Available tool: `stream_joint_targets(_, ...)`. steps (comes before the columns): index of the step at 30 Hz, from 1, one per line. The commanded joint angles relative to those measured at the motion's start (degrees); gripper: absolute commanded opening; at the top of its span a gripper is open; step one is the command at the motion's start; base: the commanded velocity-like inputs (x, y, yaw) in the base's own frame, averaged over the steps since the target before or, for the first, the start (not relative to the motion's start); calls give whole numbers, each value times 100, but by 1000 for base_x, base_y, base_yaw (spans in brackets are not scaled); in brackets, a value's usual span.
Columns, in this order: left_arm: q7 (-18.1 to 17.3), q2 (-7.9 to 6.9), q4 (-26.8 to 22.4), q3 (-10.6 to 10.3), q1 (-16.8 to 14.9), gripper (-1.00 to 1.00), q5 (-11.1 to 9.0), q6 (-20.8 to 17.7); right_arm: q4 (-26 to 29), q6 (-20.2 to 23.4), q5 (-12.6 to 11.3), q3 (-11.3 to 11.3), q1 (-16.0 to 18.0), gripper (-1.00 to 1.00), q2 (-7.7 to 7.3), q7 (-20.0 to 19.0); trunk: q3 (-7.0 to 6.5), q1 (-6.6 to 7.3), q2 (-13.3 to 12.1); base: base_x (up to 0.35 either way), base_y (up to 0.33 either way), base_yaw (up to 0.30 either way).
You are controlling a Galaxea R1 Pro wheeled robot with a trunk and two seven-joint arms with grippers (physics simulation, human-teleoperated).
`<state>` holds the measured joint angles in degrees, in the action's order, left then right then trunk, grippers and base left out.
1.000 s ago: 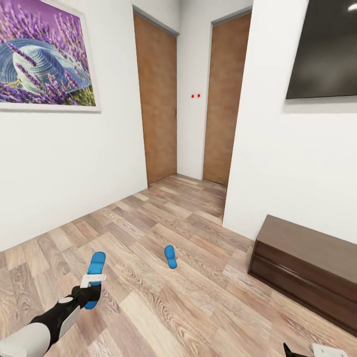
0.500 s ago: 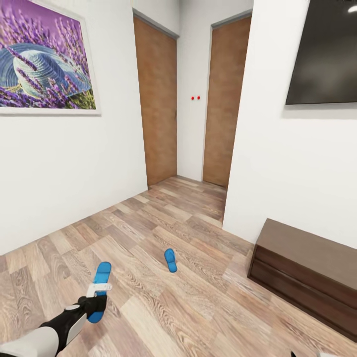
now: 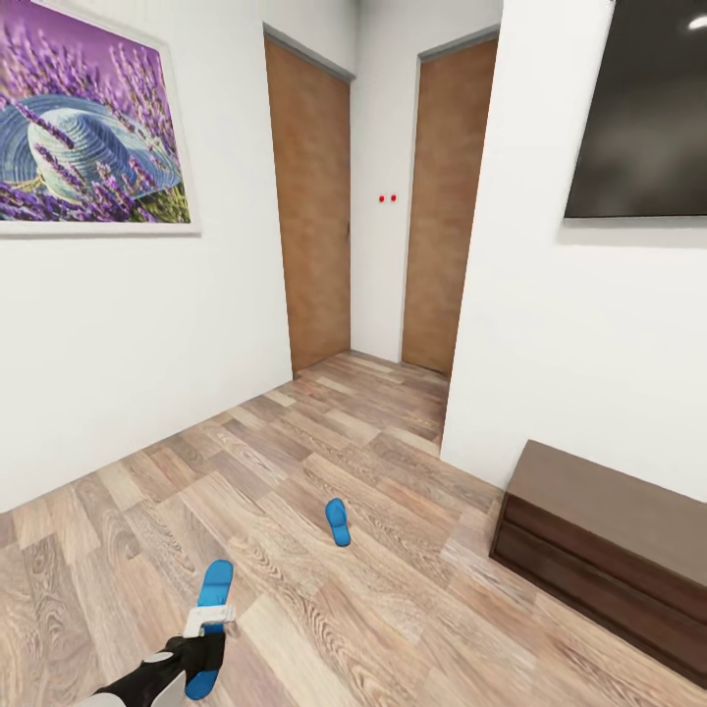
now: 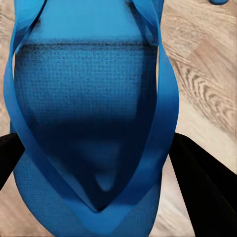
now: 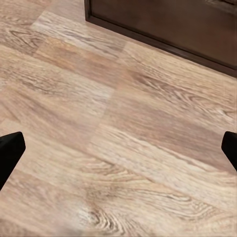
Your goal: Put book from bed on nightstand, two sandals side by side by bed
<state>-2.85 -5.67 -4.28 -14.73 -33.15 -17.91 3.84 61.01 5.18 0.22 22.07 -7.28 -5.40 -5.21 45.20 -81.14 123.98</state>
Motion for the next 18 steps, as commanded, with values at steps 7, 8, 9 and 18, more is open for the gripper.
stream_joint_targets(7,345,47,4,-39,109,-100,-71,178,-24,14,4,11,-1,100,-23,-35,-122,155,-280,0,0,0)
stream_joint_targets(8,368,44,6,-39,115,-100,-78,225,-26,13,4,10,-3,100,-21,-34,-140,177,-320,0,0,0)
stream_joint_targets(9,387,39,8,-39,121,-100,-93,270,-29,13,4,10,-2,100,-23,-36,-158,199,-360,0,0,0)
stream_joint_targets(18,488,36,10,-43,140,-100,-471,418,-149,2,8,-30,-2,100,-13,-37,-319,397,-721,0,0,0)
